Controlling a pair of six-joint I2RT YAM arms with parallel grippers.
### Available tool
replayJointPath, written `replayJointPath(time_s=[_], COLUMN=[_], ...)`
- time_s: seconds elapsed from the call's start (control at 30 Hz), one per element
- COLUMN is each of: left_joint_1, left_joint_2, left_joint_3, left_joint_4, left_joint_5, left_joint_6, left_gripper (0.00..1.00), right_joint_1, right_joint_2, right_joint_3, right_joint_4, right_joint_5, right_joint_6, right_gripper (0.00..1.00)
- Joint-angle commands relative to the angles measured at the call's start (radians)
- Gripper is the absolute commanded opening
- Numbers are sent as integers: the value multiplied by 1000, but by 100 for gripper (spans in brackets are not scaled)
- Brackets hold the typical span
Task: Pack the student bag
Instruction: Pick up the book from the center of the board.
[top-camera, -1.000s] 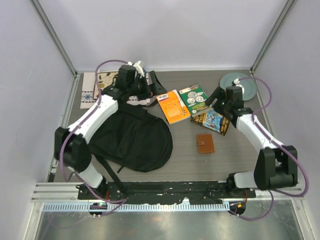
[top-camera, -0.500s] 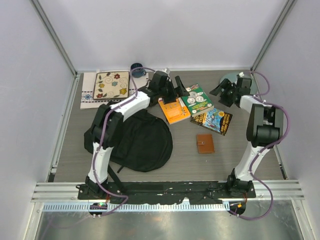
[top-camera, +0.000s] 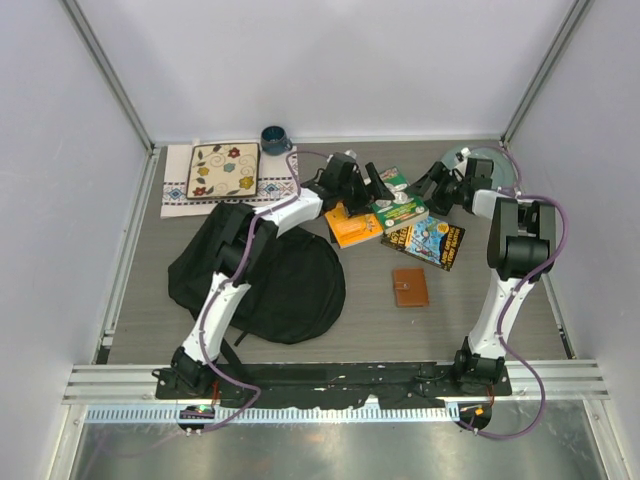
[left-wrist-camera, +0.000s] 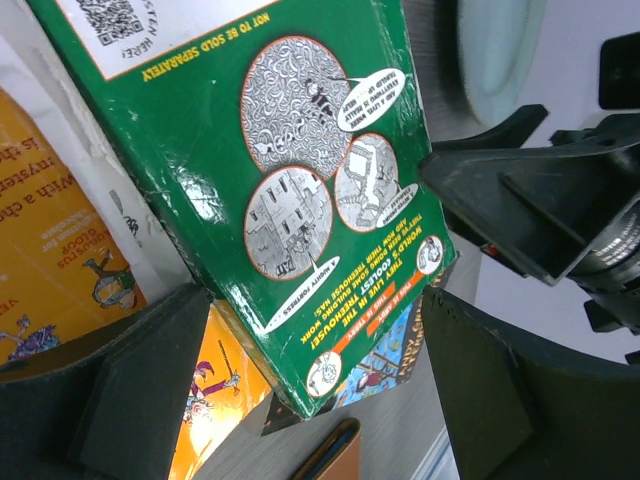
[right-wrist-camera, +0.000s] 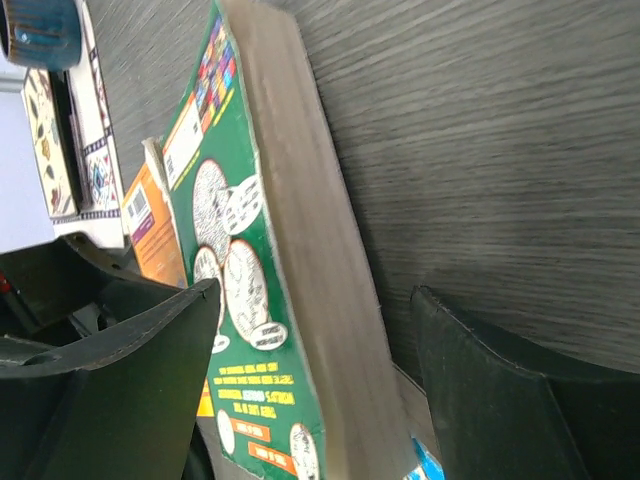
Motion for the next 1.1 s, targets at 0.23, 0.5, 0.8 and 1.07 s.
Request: replayJointPath(time_s=[0.23,0.5,0.8,1.07], left_joint_1=[-43,-43,4,63], left_joint_2=[95,72,-159,-537], left_joint_3=[109,104,-10,-364], left_joint_4=[22,31,15,54], left_joint_5=[103,124,109,46], left_joint_6=[-63,-57,26,112], left_gripper=[86,84,93,100], right_joint_1=[3,1,-12,-14], right_joint_2=[-35,-129,-288,-533], right_joint_3=[-62,-134,-119,-222], right_joint_4=[136,354,322,293], right_joint_5=[-183,-192,-161,-178], right_joint_6=[74,235,278,306], right_gripper=[59,1,1,1])
